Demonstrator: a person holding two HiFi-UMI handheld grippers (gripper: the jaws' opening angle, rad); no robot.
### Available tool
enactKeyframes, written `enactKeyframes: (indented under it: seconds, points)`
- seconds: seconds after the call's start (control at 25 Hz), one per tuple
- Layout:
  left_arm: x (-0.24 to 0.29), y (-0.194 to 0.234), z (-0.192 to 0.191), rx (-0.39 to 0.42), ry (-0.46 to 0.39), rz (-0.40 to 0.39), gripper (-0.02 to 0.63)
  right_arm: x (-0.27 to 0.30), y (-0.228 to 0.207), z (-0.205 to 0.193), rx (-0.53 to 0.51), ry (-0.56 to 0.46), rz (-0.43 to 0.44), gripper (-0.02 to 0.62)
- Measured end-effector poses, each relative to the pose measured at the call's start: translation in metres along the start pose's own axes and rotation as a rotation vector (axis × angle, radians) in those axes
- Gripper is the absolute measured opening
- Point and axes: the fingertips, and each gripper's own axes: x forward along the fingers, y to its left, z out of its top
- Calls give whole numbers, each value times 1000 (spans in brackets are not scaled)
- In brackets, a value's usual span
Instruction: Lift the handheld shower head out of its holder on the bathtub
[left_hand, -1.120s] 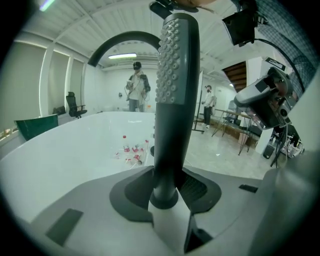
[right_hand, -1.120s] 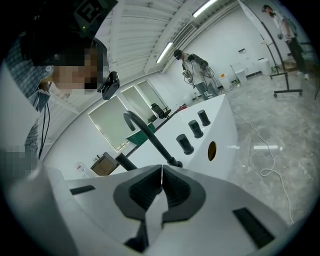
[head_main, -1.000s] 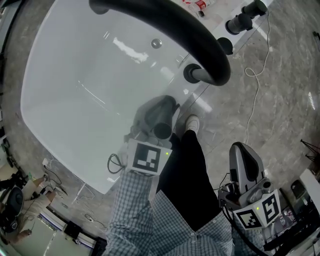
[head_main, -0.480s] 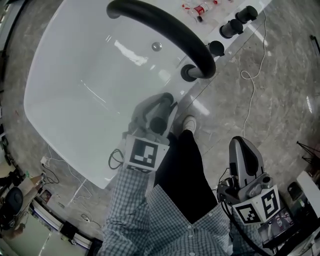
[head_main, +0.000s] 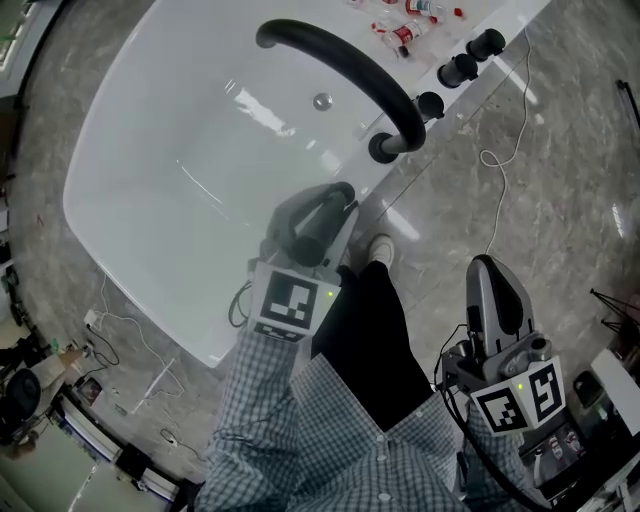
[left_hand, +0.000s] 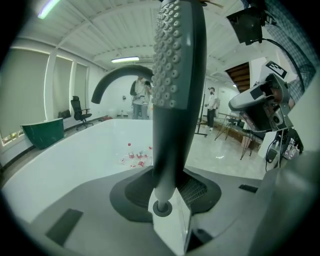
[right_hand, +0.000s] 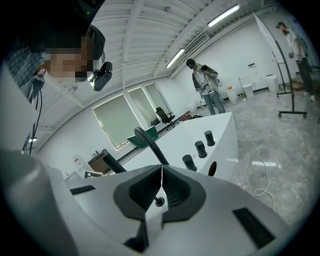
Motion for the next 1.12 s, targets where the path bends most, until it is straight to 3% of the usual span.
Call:
enactKeyframes:
  seconds: [0.76,1.12]
  points:
    - [-82,-1,90,-20,-54,-9,143,-40,51,71,-75,-84,4,18]
    - [-119,-1,133,10,-84,-3,143,-52,76,106,-125,-140,17,18]
